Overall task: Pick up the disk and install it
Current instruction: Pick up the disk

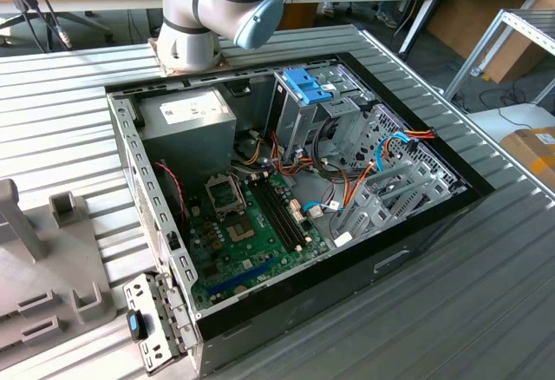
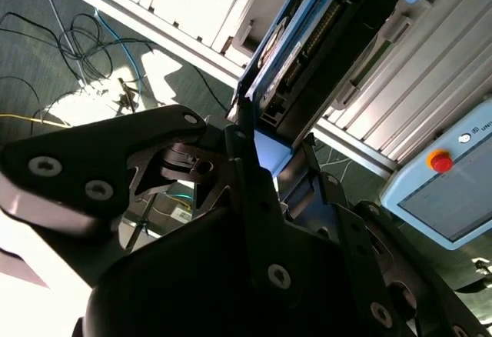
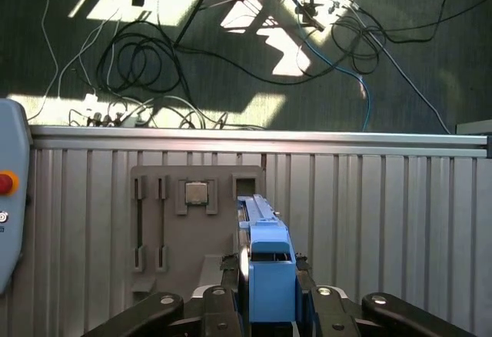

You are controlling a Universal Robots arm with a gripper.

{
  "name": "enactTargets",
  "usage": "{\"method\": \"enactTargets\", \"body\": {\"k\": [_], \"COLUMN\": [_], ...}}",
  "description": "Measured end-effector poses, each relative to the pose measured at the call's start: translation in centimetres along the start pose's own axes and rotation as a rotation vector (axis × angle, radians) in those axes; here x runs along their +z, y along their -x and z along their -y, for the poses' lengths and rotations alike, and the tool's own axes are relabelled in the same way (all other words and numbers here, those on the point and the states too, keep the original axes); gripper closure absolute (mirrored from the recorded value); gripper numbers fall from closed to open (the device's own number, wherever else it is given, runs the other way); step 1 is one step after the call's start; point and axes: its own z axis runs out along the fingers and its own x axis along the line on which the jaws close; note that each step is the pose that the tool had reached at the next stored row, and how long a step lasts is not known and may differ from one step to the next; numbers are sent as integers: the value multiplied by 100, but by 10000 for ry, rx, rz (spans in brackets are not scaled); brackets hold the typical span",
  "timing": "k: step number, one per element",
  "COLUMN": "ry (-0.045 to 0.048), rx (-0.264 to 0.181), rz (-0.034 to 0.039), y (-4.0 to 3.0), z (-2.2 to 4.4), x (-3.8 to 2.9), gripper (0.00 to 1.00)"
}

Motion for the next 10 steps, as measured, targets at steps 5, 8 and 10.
{"method": "enactTargets", "body": {"k": [5,8,10], "ry": [-1,-1,0], "rx": [0,0,0], "rz": [1,1,0], "y": [-2,-4,-4], "z": [117,225,272], "x": [-3,-6,-8], "gripper": [64,64,64]}}
